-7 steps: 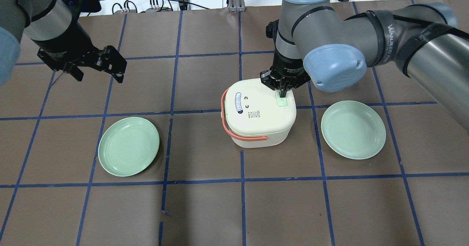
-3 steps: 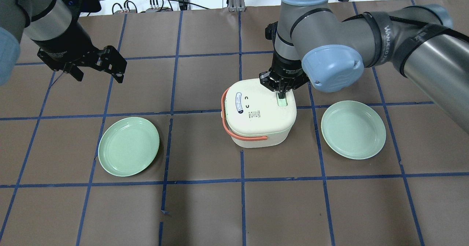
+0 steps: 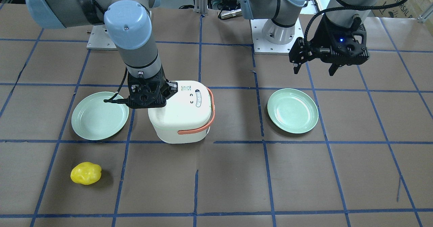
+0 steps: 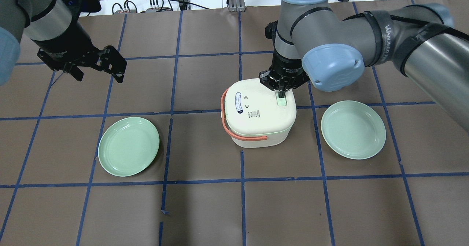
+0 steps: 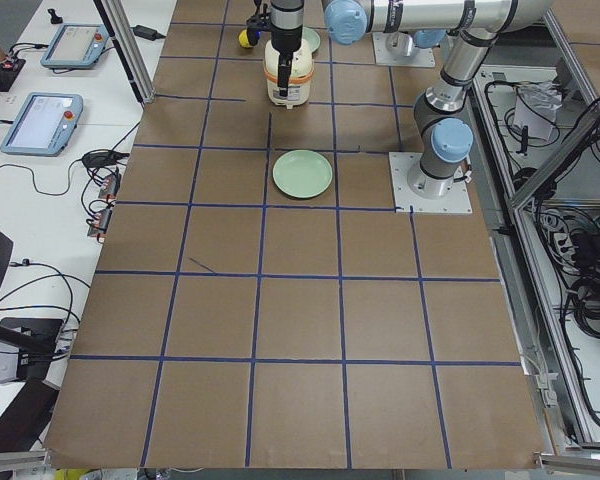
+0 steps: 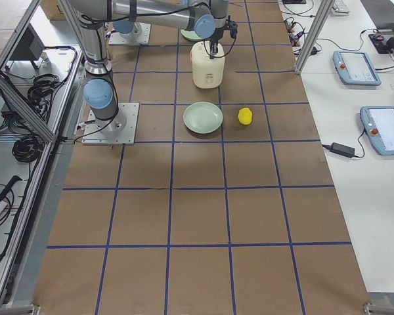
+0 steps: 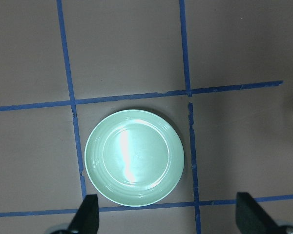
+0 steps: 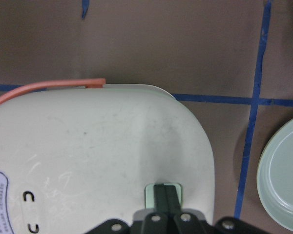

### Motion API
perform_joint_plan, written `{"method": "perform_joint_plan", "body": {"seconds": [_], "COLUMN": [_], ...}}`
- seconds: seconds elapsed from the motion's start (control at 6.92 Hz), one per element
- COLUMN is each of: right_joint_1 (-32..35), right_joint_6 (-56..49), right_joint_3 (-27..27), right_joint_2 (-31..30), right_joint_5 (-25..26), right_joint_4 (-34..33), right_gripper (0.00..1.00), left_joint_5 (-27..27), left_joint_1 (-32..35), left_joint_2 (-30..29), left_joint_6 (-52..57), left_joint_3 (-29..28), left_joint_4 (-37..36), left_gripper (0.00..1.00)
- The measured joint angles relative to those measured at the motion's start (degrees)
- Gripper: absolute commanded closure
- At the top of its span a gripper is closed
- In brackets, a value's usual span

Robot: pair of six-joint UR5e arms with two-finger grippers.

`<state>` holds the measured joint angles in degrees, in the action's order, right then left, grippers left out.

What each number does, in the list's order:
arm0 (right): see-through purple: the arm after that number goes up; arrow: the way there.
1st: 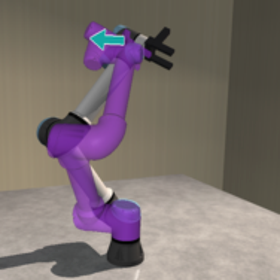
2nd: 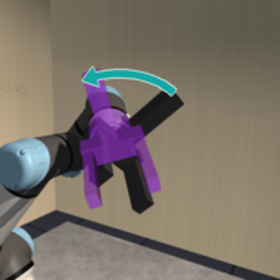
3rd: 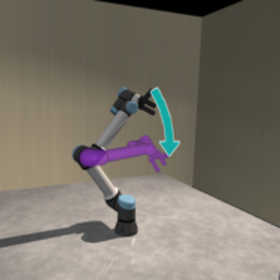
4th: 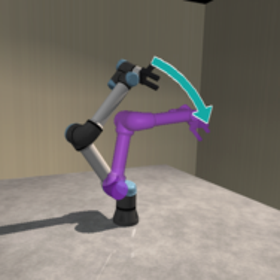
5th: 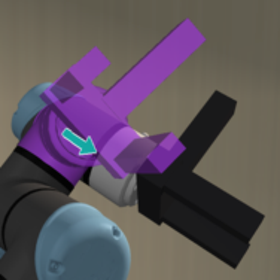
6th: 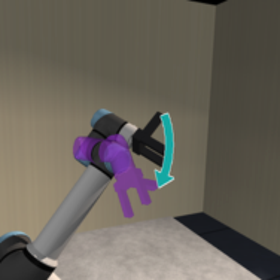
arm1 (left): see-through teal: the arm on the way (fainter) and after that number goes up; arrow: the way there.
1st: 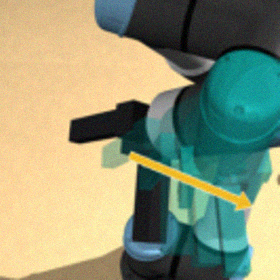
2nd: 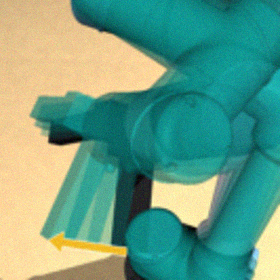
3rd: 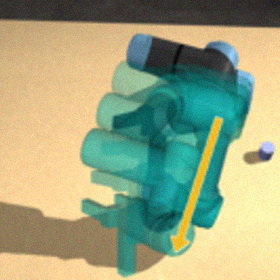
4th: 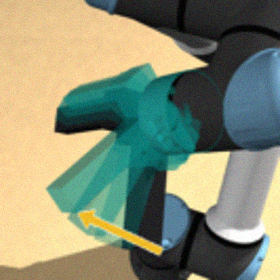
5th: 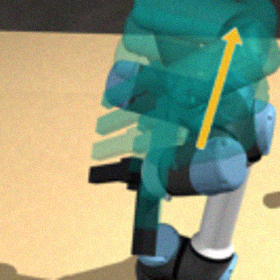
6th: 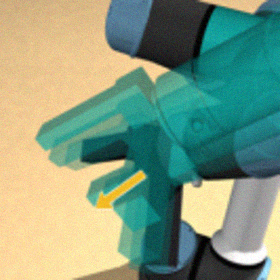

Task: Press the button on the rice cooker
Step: 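Lift the right gripper away as the cooker lid springs open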

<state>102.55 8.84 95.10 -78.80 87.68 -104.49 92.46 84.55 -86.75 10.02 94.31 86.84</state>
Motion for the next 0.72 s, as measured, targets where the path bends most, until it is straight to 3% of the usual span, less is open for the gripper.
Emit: {"method": "perform_joint_plan", "body": {"seconds": [0.29,0.72], "right_joint_1": [-0.44,-4.37], "right_joint_6": [0.05,-0.86], "right_joint_3": [-2.14,-5.83], "right_joint_2": [-2.14,-6.73], "right_joint_5": [0.29,0.87], "right_joint_4": [1.66,5.16], "right_gripper": [0.03,0.00], "left_joint_5": [0.00,0.00], "left_joint_1": [0.00,0.00], "left_joint_2": [0.00,0.00], "left_joint_6": [0.00,0.00], "left_joint_3": [0.00,0.00], "left_joint_4": [0.00,0.00], "left_gripper": [0.00,0.00]}}
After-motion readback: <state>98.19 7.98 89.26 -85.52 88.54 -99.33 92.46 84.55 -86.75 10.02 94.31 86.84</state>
